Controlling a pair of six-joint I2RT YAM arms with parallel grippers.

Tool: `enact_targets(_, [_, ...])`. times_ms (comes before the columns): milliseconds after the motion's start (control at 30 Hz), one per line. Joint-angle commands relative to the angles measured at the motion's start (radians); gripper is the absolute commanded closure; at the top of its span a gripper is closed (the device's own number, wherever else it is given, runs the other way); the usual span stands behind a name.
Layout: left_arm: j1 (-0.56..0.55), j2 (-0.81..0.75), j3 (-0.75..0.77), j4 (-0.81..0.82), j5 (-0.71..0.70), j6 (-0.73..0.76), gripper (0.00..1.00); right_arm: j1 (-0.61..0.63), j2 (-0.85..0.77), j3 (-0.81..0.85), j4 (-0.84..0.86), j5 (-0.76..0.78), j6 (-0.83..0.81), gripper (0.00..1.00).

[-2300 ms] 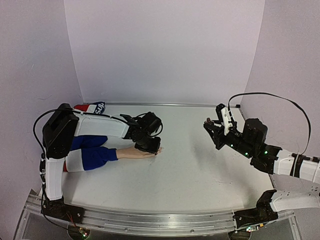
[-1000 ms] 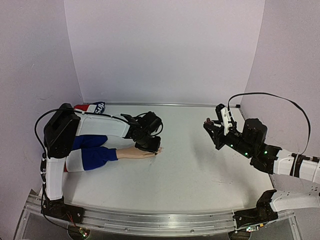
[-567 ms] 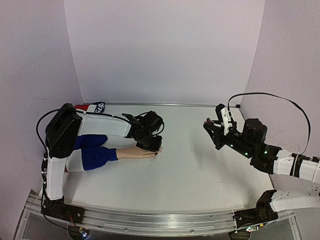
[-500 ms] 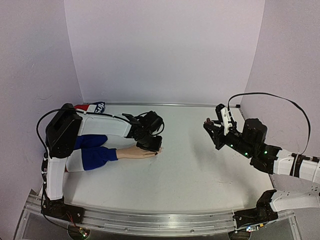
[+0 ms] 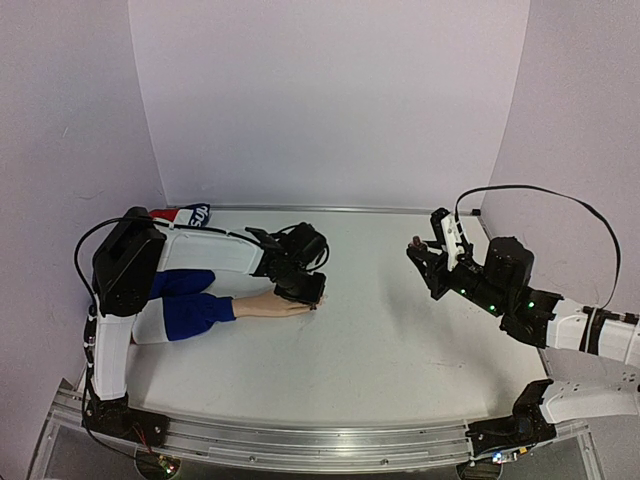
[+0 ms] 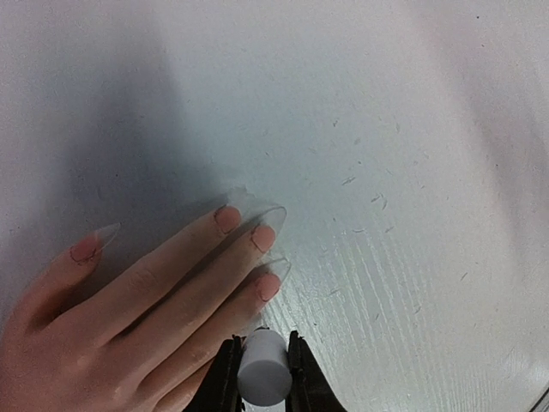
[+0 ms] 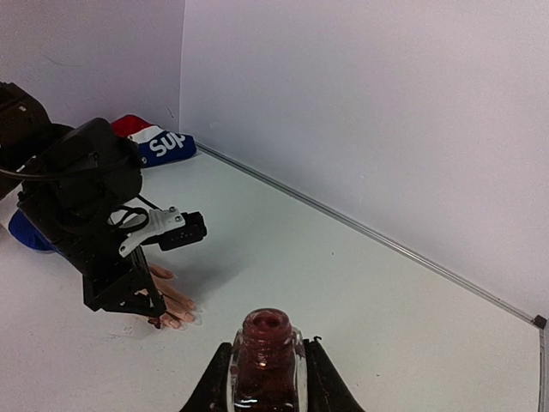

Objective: Paint the nails

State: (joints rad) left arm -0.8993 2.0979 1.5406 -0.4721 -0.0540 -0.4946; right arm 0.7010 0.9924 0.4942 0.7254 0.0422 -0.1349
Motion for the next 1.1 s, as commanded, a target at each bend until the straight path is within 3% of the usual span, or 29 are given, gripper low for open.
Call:
enact_targets(0, [0.001,-0.025,0.049,0.025,0.021,0.021,1.0,-0.003,-0.005,0.015,0.068,-0.001,-0.002,1.0])
enact_targets(600, [0.002,-0.114,-0.04,0.033,-0.052,0.001,1.0,-0.002,-0.005,0.015,0.069,-0.005,0.0,1.0])
enact_targets(1067, [0.004,-0.077,-0.026,0.026,-0.04,-0.001,1.0,-0.002,-0.005,0.015,0.068,-0.007,0.0,1.0])
